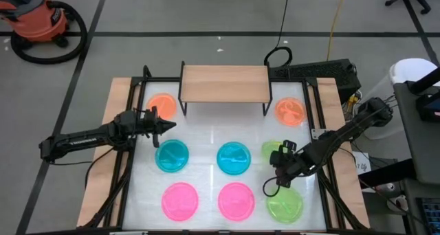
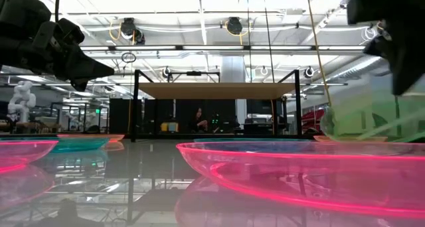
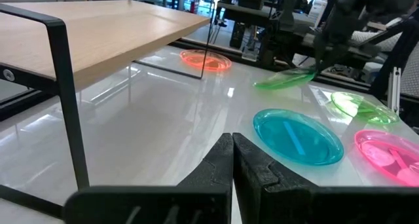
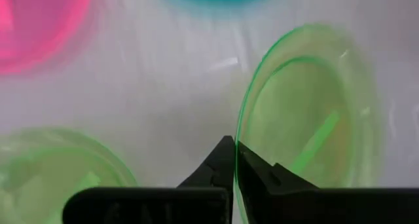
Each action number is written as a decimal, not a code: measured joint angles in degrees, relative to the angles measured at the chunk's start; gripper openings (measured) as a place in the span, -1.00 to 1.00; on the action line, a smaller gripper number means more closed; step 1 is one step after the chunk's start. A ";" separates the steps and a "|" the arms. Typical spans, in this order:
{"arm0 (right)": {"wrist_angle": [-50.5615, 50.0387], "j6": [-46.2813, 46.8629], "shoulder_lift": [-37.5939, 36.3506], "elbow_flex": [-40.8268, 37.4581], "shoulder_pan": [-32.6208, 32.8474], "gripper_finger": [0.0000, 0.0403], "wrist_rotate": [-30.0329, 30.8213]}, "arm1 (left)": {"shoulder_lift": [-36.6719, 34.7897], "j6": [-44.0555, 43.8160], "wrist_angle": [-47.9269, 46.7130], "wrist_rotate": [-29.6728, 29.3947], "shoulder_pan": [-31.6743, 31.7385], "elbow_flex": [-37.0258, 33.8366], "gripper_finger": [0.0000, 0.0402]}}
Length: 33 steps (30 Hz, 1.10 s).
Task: Place and stack plates onto a shelf
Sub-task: Put the top green transparent plate on the shelf
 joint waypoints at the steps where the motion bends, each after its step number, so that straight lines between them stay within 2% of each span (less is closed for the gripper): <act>1: -0.04 -0.99 -0.21 0.89 -0.07 -1.00 0.82 | 0.00 0.01 0.02 0.00 -0.01 0.01 -0.98; 4: -0.07 -4.58 -1.00 4.19 -0.10 -1.00 4.76 | 0.00 0.00 0.00 0.01 0.00 -0.01 -0.98; 10: 0.15 -14.48 -1.25 11.94 -1.62 -1.00 16.45 | 0.00 -0.01 0.00 0.02 0.01 0.01 -0.98; 13: 2.68 -21.93 -1.32 14.61 -4.33 -1.00 22.21 | 0.00 0.00 0.00 0.00 -0.01 0.01 -0.98; 16: 8.61 -31.70 -1.29 15.70 -8.70 -1.00 25.28 | 0.00 0.01 0.02 0.00 0.01 -0.01 -0.98; 21: 20.60 -46.91 -1.25 15.75 -18.56 -1.00 25.42 | 0.00 0.01 0.02 0.00 0.01 -0.01 -0.98; 24: 26.08 -52.97 -1.25 15.75 -24.57 -1.00 25.42 | 0.00 0.00 0.02 0.01 0.01 -0.01 -0.98; 27: 28.04 -54.85 -1.25 15.76 -29.82 -1.00 24.52 | 0.00 0.00 0.00 0.00 0.00 0.00 -0.98; 33: 28.45 -54.64 0.71 15.77 -37.76 -1.00 16.64 | 0.00 0.00 0.02 0.01 0.01 -0.01 -0.98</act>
